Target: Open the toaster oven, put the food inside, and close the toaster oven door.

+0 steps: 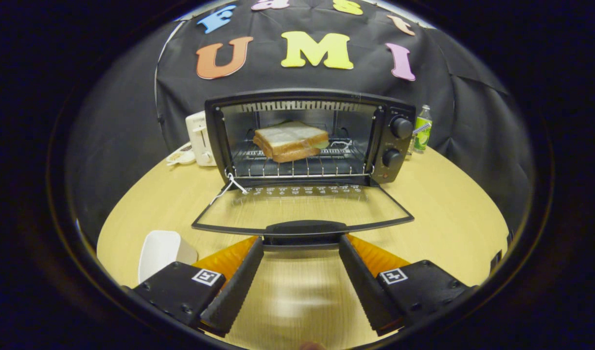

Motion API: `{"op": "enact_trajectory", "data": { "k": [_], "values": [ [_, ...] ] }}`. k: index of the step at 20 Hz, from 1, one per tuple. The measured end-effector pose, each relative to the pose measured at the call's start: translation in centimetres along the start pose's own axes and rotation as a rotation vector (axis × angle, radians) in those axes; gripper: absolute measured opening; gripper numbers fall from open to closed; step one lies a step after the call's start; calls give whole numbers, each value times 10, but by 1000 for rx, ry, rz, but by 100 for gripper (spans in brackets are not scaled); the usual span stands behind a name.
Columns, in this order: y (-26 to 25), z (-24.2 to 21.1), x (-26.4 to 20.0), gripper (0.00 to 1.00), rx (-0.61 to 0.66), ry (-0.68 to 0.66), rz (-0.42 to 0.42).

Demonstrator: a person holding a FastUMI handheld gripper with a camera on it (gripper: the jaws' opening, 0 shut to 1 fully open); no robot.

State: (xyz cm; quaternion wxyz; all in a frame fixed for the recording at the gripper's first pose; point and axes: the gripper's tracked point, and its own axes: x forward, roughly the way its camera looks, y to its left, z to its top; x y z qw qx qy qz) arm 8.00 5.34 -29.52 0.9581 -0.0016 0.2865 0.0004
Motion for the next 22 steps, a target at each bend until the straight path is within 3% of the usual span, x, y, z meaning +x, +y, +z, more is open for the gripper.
{"op": "enact_trajectory", "data": {
  "k": [22],
  "values": [
    [2, 71, -13, 100, 5, -346, 20]
  ]
}}
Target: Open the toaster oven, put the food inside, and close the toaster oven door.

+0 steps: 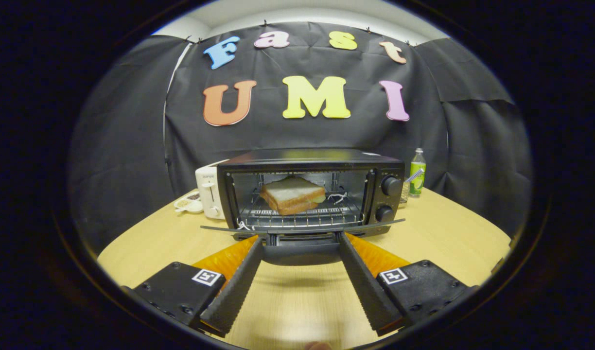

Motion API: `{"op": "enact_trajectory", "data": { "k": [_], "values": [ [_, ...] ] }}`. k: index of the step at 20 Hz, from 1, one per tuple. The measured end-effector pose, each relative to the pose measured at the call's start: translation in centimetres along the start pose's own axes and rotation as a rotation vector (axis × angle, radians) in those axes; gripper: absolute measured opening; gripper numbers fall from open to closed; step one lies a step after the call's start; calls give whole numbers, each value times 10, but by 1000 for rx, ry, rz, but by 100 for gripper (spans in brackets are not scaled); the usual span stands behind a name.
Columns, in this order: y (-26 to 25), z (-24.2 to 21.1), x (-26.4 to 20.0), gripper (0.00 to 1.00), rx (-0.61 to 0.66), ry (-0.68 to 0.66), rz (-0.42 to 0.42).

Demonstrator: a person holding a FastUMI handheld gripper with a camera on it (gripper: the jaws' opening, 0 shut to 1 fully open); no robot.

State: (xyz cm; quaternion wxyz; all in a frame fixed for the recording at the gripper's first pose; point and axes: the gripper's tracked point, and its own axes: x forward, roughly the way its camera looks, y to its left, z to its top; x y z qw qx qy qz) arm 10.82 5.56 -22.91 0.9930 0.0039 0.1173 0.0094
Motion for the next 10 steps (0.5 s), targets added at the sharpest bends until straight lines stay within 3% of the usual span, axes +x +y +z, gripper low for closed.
{"op": "enact_trajectory", "data": {
  "k": [10],
  "values": [
    [-11, 46, 25, 100, -13, -100, -6]
  ]
}}
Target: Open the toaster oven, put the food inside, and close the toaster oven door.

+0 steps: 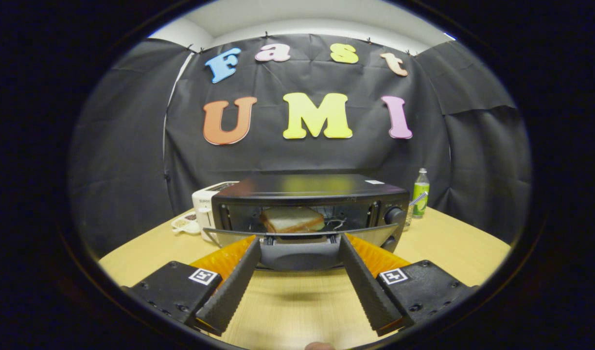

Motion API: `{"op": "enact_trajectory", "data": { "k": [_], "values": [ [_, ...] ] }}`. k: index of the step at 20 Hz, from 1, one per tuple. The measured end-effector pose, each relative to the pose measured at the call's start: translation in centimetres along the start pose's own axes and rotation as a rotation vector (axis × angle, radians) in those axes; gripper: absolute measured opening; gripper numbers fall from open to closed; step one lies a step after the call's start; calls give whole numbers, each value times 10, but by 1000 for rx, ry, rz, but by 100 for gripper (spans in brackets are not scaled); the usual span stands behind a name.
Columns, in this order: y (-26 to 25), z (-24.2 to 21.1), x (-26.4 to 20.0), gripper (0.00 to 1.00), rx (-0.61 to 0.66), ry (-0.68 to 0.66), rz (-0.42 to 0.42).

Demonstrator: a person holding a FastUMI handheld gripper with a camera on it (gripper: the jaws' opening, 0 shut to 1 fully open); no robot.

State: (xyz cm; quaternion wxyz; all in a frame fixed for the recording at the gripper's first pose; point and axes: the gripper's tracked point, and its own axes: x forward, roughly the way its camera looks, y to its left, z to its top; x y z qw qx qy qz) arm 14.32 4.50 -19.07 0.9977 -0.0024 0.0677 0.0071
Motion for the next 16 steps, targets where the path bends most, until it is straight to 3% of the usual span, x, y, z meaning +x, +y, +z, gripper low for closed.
{"op": "enact_trajectory", "data": {
  "k": [7, 12, 16],
  "values": [
    [-30, 16, -11, 100, 23, 4, -43],
    [-46, 62, -61, 100, 25, -46, -31],
    [-70, 105, -112, 100, 34, -104, -80]
  ]
}}
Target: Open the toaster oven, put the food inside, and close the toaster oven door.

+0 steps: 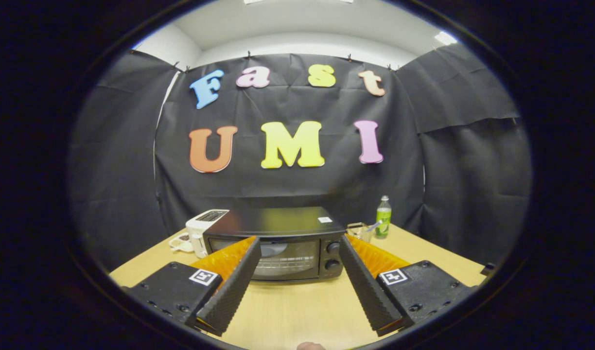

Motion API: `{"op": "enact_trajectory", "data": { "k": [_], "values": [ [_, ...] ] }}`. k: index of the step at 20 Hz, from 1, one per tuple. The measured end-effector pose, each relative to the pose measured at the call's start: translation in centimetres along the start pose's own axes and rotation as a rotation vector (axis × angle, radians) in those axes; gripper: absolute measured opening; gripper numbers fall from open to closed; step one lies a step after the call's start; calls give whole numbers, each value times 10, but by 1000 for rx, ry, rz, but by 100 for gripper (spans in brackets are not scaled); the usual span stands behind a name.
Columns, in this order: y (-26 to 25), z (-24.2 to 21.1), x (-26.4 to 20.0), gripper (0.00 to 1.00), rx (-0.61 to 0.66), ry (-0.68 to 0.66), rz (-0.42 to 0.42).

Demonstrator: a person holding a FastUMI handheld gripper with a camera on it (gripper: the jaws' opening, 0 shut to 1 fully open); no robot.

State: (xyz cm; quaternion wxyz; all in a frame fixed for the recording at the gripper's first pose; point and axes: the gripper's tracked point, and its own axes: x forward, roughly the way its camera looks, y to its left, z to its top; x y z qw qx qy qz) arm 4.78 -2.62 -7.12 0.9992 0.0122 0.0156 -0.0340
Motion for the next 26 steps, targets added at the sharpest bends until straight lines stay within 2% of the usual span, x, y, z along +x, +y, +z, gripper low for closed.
{"op": "enact_trajectory", "data": {
  "k": [6, 11, 17, 26],
  "values": [
    [-5, 49, -54, 100, 4, -46, 65],
    [-7, 63, -81, 100, 29, -70, 109],
    [-14, 83, -100, 100, 55, -142, 97],
    [-6, 98, -116, 100, 52, -178, 100]
  ]
}}
